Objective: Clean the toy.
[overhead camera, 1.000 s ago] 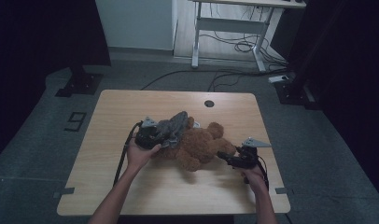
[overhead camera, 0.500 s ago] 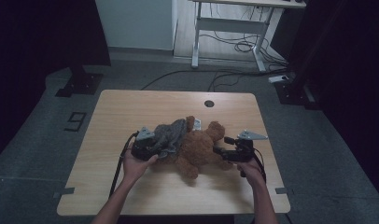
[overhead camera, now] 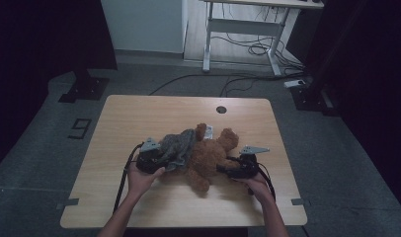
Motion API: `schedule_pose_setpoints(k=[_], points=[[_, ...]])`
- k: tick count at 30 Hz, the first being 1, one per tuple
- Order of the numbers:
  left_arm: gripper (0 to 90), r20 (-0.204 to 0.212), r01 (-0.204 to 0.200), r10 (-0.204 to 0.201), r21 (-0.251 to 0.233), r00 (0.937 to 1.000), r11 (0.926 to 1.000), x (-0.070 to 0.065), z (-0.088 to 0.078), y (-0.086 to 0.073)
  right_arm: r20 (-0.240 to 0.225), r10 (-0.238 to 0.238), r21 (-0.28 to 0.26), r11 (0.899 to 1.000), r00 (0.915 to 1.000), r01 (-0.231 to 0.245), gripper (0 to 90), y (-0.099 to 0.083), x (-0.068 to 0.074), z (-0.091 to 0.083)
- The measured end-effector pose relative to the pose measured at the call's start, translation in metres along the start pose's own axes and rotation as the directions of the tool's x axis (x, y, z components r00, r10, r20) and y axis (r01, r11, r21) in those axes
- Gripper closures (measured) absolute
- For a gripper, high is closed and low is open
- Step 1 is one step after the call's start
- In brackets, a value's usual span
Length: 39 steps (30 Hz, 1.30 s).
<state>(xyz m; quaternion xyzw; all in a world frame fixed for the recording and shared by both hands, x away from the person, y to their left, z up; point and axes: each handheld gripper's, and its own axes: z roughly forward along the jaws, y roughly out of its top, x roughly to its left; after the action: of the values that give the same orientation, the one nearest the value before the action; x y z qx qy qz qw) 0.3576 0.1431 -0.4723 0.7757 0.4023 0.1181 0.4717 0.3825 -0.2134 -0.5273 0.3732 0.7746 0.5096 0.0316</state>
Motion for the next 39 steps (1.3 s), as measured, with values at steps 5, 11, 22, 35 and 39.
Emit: schedule_pose_setpoints(k=[5,11,22,35,39], points=[[76.8,-0.016,-0.024,0.025,0.022,0.9996,0.9994,-0.008,-0.002,0.015,-0.025,-0.008,-0.007,1.000,0.9997,0.008,47.4,-0.007,0.001,0.001],[76.8,0.015,-0.096,0.096,0.025,0.9953,0.9950,-0.043,0.017,0.050,-0.014,-0.021,-0.027,0.999,0.9997,0.020,53.3,-0.011,0.003,0.001],[77.1,0.042,-0.199,0.195,0.134,0.9798,0.9707,-0.099,0.102,0.055,0.012,-0.026,-0.018,1.000,0.9996,0.026,58.3,-0.019,0.005,0.000],[77.6,-0.141,-0.207,0.225,0.133,0.9641,0.9693,-0.055,0.046,0.047,0.003,-0.023,-0.025,0.999,0.9997,0.023,60.8,-0.018,0.006,0.001],[77.6,-0.160,-0.171,0.181,0.079,0.9703,0.9822,-0.036,0.016,0.045,-0.008,-0.025,-0.018,1.000,0.9997,0.025,60.9,-0.018,0.007,0.002]])
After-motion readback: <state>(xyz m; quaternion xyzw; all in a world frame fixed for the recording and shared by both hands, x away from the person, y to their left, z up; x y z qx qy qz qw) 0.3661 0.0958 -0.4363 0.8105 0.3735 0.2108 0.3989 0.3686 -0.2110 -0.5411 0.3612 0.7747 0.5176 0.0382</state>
